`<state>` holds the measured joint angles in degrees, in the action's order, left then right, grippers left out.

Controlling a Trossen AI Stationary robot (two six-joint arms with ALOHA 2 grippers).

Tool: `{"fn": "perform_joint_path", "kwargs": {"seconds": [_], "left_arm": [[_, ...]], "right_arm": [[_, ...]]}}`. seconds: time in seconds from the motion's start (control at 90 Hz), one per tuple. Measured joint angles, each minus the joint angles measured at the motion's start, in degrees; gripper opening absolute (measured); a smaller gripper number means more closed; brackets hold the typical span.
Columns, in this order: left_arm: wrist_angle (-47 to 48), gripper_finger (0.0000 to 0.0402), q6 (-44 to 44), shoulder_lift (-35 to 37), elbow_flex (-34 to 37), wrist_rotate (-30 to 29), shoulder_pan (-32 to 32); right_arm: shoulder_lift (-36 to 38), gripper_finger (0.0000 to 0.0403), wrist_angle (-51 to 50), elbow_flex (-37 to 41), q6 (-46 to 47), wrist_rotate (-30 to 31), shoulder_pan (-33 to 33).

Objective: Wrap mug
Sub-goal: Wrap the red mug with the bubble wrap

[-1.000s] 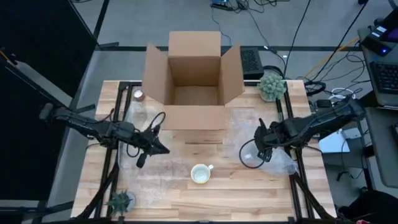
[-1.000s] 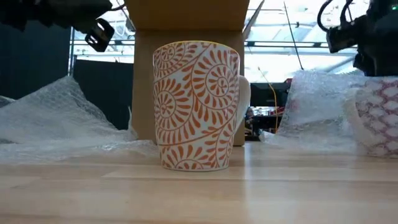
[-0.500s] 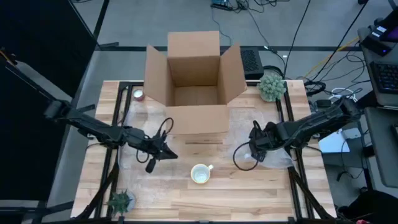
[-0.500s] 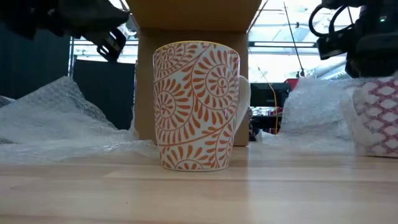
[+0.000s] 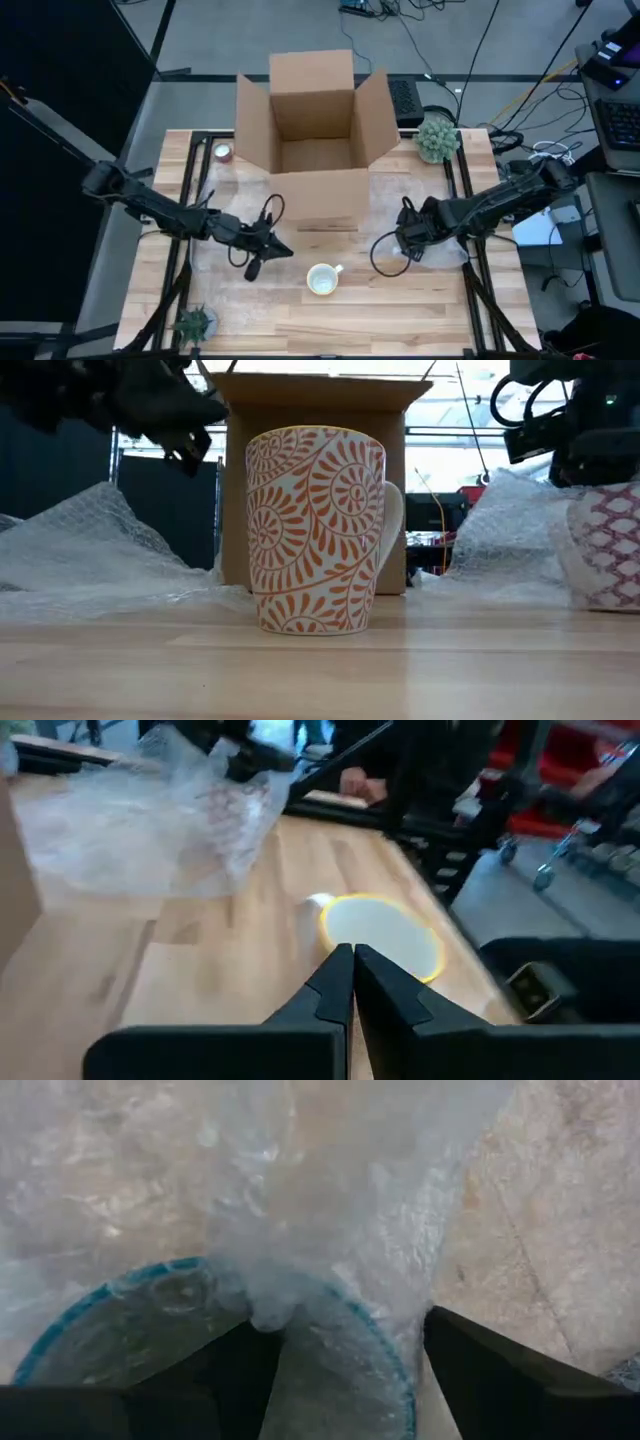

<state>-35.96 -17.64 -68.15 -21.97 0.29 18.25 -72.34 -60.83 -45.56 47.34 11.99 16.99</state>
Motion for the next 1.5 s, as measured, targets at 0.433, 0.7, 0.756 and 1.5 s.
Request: {"fn": "perform_joint_path", "kwargs": {"seconds": [0.433, 0.7, 0.756, 1.5], "left_arm": [[12.05, 0.0000, 5.06, 0.64, -0.38, -18.42, 8.50], [-1.10, 0.0000, 15.78, -0.56, -0.38, -21.80, 5.28], [-4.81, 0.0000, 20.24, -0.41, -0.80, -21.79, 5.79], [-15.01, 0.0000, 63.44, 0.15, -12.15, -42.99, -3.41]], "right_arm": [[0.00, 0.0231, -0.01, 0.00, -0.06, -0.07, 0.00], [-0.04, 0.0231, 0.28, 0.04, -0.01, -0.16, 0.00], [-0.06, 0.0231, 0.26, 0.04, -0.02, -0.18, 0.00], [-0.04, 0.0231, 0.80, 0.07, 0.00, -0.07, 0.00]]}}
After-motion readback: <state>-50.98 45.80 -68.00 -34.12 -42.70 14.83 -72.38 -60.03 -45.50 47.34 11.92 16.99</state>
